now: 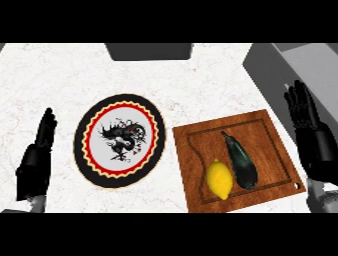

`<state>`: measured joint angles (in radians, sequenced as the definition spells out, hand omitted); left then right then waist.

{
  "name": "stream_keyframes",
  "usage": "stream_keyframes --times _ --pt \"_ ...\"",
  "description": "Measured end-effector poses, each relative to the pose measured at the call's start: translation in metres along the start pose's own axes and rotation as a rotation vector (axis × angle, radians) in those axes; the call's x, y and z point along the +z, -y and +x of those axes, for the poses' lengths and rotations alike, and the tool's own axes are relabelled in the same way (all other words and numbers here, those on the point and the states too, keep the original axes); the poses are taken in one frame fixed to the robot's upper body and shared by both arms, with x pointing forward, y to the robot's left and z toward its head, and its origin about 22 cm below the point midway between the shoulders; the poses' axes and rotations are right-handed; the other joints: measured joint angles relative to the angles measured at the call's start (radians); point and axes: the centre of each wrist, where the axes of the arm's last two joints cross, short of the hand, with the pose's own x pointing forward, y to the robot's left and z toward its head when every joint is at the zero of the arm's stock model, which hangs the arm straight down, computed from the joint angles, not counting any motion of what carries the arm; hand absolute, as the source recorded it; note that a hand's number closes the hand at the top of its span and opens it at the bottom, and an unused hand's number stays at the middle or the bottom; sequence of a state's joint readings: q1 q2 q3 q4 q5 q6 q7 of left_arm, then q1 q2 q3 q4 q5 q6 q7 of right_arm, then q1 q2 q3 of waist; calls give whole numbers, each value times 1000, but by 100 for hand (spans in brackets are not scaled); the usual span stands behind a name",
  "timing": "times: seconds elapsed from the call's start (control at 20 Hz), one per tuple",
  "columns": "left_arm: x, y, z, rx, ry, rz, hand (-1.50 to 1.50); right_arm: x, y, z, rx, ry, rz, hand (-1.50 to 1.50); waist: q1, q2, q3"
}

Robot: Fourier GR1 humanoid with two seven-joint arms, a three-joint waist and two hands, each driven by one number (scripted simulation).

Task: Pick the eggplant from the cutting board and place it in the cardboard box

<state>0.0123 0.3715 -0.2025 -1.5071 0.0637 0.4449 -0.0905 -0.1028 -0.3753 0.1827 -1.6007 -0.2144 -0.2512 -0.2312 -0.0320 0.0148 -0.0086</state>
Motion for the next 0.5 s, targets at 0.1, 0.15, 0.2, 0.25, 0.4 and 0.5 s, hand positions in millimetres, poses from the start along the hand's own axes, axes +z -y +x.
stream_keyframes --times 0.1,0.15,0.2,0.25,0.4,0.5 --pt "-2 2 -1 13 -19 -7 0 -4 5 7 33 -37 -18 150 11 -6 3" --pt "-3 2 -1 20 -32 -5 0 -3 6 10 62 -66 -24 150 14 -9 4" --pt "-4 4 -3 30 -54 1 0 -3 6 14 92 -96 -32 150 16 -10 5" --pt "-8 2 -3 39 -75 7 0 -5 6 18 124 -132 -41 150 17 -12 5" --pt "-9 2 -6 71 -126 8 0 -2 34 14 407 -240 13 150 23 -6 -7" --pt "-6 3 -11 90 -170 6 0 7 42 10 490 -341 -68 -150 13 -11 -5"
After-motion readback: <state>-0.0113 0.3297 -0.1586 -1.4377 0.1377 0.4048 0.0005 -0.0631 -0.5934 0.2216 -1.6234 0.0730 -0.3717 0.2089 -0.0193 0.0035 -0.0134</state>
